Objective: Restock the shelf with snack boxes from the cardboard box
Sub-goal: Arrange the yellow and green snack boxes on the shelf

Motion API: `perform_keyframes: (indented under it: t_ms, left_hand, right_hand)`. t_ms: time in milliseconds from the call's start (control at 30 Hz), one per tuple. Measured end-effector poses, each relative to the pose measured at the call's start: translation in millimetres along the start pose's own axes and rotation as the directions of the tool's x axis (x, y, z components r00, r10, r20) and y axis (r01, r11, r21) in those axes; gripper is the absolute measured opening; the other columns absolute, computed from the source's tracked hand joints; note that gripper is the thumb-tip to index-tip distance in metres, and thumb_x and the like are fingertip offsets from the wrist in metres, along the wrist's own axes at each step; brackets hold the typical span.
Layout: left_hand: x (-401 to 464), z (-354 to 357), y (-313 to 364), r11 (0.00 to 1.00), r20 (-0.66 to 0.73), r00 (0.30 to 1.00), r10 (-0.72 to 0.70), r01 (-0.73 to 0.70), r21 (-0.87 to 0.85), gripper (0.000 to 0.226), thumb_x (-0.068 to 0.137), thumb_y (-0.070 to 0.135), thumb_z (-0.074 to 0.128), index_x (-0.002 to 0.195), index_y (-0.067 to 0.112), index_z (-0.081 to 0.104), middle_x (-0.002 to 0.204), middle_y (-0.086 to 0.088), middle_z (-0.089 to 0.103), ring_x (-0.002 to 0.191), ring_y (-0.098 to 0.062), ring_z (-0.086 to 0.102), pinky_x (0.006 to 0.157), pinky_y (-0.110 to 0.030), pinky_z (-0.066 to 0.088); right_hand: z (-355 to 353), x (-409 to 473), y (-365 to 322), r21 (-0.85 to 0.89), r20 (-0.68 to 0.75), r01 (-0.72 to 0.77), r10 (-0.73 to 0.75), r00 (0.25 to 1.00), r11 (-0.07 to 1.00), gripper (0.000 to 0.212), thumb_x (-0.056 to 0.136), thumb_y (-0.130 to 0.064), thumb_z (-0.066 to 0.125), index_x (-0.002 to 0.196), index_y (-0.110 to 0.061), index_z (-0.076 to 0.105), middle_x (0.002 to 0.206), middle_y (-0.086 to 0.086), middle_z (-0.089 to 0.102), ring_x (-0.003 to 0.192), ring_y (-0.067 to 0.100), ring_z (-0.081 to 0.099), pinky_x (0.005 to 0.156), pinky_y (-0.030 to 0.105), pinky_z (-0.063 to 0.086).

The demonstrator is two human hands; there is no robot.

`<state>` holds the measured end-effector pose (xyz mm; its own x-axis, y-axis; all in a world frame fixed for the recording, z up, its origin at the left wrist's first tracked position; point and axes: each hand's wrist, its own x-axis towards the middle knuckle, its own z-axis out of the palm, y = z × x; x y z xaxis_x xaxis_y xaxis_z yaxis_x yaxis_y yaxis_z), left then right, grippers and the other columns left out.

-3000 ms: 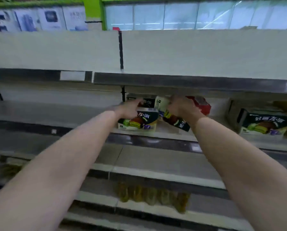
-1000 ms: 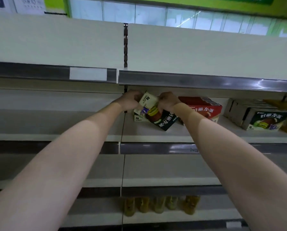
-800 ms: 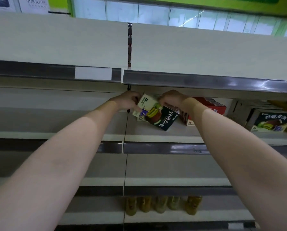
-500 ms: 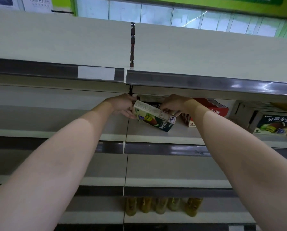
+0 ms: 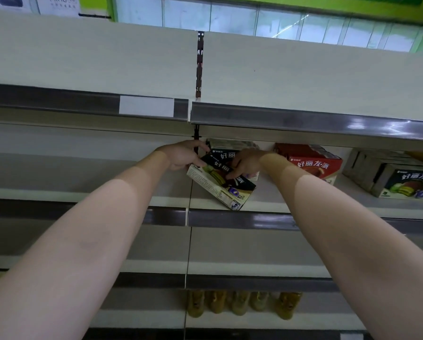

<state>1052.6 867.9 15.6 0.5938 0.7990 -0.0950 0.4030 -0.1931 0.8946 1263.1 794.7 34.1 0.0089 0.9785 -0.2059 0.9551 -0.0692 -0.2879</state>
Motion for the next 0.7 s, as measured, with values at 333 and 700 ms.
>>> perform_keyframes:
  t_ms: [333, 700]
  left_hand:
    - [0, 3, 8, 0.998, -0.012, 0.999, 0.051, -0.050, 0.030, 0.061, 0.075, 0.004, 0.082, 0.125, 0.030, 0.060, 0.133, -0.010, 0.054, 0.117, -0.024, 0.057, 0.088, -0.030, 0.056]
    - [3, 11, 20, 0.976, 0.000, 0.987, 0.161, -0.159, 0.147, 0.072, 0.078, -0.010, 0.073, 0.137, 0.025, 0.052, 0.121, 0.000, 0.053, 0.106, -0.012, 0.055, 0.072, -0.011, 0.051]
  right_hand:
    - [-13, 5, 9, 0.054, -0.107, 0.002, 0.003, 0.994, 0.999, 0.040, 0.088, -0.037, 0.074, 0.108, -0.003, 0.069, 0.108, 0.014, 0.070, 0.101, 0.029, 0.068, 0.089, 0.041, 0.058]
    - [-14, -3, 6, 0.044, -0.031, 0.002, -0.001, 1.000, 0.999, 0.063, 0.080, -0.047, 0.078, 0.128, -0.013, 0.058, 0.122, 0.005, 0.063, 0.105, 0.023, 0.064, 0.089, 0.036, 0.056]
